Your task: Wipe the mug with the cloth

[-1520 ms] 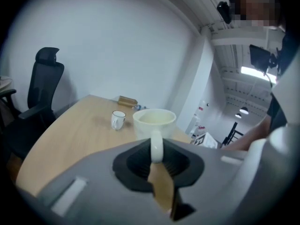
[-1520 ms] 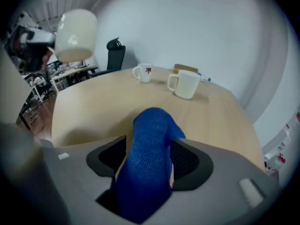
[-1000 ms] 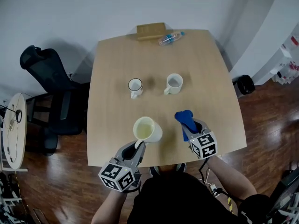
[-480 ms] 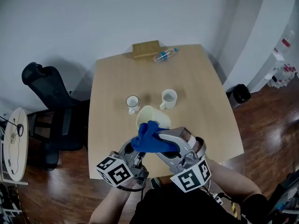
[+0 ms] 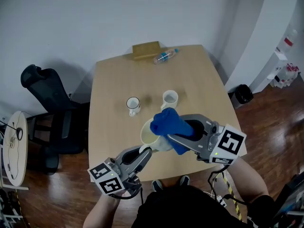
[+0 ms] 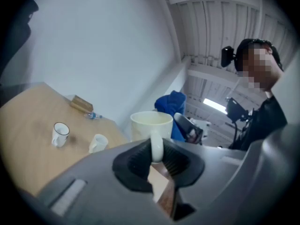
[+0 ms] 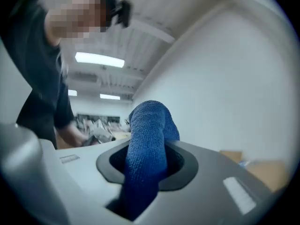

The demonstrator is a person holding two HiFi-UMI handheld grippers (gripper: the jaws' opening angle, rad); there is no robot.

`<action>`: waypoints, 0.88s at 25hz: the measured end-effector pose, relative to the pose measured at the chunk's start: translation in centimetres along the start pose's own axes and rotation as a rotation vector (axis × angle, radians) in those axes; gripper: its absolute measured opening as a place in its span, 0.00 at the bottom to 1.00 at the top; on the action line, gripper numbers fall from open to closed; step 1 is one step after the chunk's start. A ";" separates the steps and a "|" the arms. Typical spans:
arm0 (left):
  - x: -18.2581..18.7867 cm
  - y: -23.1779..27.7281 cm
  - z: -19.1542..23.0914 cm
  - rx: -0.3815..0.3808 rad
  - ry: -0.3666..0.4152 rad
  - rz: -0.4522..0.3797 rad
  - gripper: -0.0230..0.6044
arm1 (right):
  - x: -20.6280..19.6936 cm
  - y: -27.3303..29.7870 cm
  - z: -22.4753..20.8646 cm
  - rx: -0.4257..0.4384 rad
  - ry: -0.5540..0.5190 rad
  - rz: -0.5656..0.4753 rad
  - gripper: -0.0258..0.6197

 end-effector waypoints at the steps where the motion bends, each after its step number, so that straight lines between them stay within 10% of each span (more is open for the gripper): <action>1: 0.3 -0.3 -0.7 -0.048 0.009 0.005 0.11 | 0.0 -0.6 -1.2 0.098 0.119 0.001 0.22; 9: 3.4 -0.6 -9.8 -0.577 0.117 -0.056 0.11 | -3.7 -1.5 -0.3 0.831 0.881 -0.052 0.22; 14: 3.7 0.1 -11.7 -0.685 0.089 -0.147 0.11 | -5.4 -0.1 3.4 1.103 1.129 -0.084 0.22; 18: 3.2 0.1 -11.4 -0.641 0.054 -0.184 0.11 | -6.6 0.8 4.0 1.073 1.203 -0.123 0.22; 22: 3.6 0.5 -9.4 -0.418 -0.015 -0.247 0.11 | -5.4 -1.2 -1.4 0.585 1.073 -0.361 0.22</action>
Point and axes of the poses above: the fingertips, and each gripper's own axes: y forward along the fingers, z to its left, x out of its top, the point moved 7 cm from there along -y, backward along the fingers, and after that the axes turned 13 degrees about y, right-handed, at the moved point
